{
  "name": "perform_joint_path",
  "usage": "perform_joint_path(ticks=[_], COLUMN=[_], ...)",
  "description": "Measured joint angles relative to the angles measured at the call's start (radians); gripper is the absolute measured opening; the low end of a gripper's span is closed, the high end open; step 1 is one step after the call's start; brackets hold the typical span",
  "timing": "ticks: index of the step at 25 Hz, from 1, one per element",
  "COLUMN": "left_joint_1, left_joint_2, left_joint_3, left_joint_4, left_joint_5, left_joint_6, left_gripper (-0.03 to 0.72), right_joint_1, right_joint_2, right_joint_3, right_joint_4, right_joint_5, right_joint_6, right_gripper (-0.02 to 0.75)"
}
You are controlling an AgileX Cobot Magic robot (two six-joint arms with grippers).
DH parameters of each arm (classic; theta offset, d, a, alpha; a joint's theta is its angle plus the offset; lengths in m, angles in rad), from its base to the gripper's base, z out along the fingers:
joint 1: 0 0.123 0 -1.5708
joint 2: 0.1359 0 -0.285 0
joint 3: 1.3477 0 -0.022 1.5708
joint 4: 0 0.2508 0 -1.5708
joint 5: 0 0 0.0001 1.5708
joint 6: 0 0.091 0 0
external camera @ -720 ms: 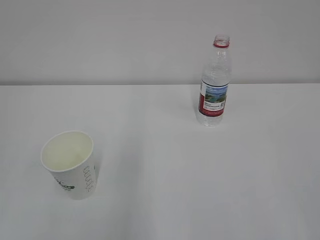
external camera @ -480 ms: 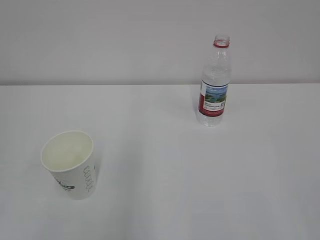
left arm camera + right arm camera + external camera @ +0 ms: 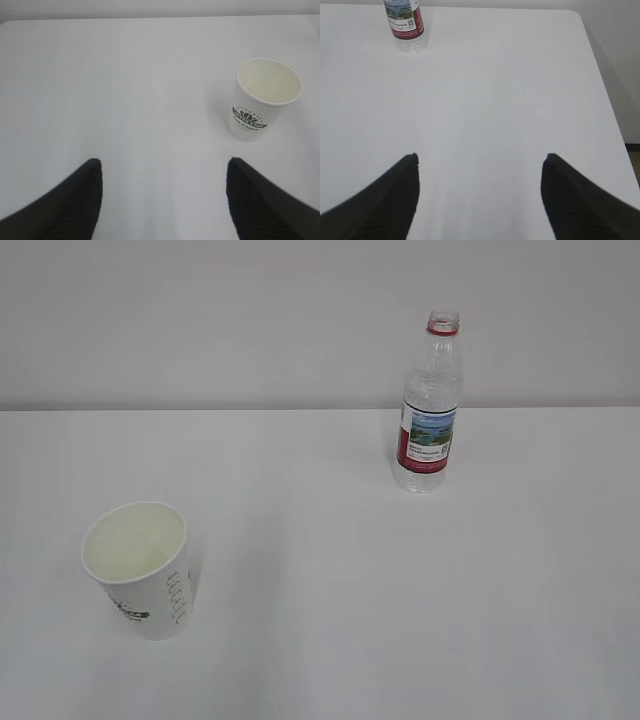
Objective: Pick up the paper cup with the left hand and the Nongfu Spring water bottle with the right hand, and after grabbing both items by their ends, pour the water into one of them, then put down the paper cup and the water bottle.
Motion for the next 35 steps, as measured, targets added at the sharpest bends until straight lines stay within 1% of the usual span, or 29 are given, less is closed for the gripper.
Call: perform_joint_path(ticks=[35], left_joint_1=[0.0], left_joint_2=[0.0], left_joint_3=[-0.002], left_joint_4=[0.0], left_joint_5=[-0.008], left_joint_6=[0.0], left_gripper=[0.561], right_joint_1=[0.0], right_joint_2=[0.0], right_joint_3=[-0.006], right_joint_4=[-0.002], right_joint_5=[-0.01], right_joint_6=[0.001], right_gripper=[0.568])
